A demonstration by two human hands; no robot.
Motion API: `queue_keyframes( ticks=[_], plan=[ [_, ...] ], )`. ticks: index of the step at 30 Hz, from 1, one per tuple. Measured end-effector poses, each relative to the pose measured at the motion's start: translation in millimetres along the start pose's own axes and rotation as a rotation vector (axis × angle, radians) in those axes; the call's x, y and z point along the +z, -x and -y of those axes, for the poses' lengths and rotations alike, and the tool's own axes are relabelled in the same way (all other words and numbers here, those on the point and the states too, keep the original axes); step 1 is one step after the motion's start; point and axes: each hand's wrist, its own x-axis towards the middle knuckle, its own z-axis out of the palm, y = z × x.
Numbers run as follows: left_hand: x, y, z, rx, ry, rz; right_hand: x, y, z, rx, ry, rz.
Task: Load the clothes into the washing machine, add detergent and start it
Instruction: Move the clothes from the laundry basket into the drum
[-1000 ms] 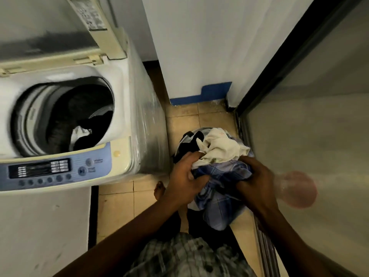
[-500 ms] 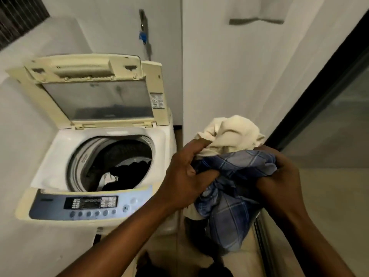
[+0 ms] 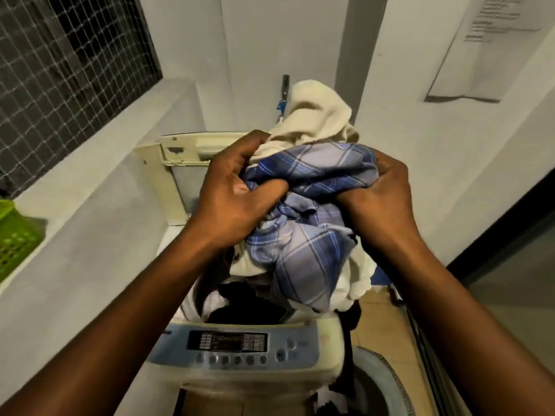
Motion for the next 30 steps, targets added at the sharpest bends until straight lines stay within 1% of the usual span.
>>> queue_keyframes(
  ticks=[6, 9, 11, 15, 17, 19, 21, 23, 25, 27, 28, 30],
  plan=[
    [-64, 5, 35, -0.03, -0.075, -0.115, 80, -14, -25, 0.05, -0.07, 0.065],
    [-82, 17, 70, -0.129, -0.098, -0.094, 107, -9, -60, 0.109, -0.058, 0.125],
    [-89, 30, 106, -0.225, -0.158, -0.073, 118, 0, -93, 0.168, -0.093, 0.164],
    [-83, 68, 169, -0.365, -0.295, -0.003, 129, 34, -169, 0.295, -0.022, 0.217],
    [-73, 87, 195, -0.456, -0.374, 0.038, 127, 51, -207, 0.382, 0.075, 0.232],
    [-62, 100, 215, -0.488, -0.431, 0.076, 126, 66, -235, 0.429, 0.166, 0.246],
    [-52, 108, 229, -0.535, -0.413, 0.11, 123, 75, -250, 0.481, 0.155, 0.264],
    [-49, 114, 244, -0.577, -0.442, 0.14, 116, 78, -255, 0.53, 0.143, 0.319],
    [-48, 121, 262, -0.652, -0.477, 0.149, 102, 76, -259, 0.507, 0.181, 0.429],
    [-46, 127, 271, -0.708, -0.511, 0.173, 79, 74, -263, 0.466, 0.229, 0.493],
    [-44, 130, 272, -0.73, -0.512, 0.195, 63, 72, -265, 0.428, 0.29, 0.493],
    [-36, 137, 274, -0.763, -0.494, 0.247, 27, 71, -273, 0.323, 0.472, 0.437]
  ],
)
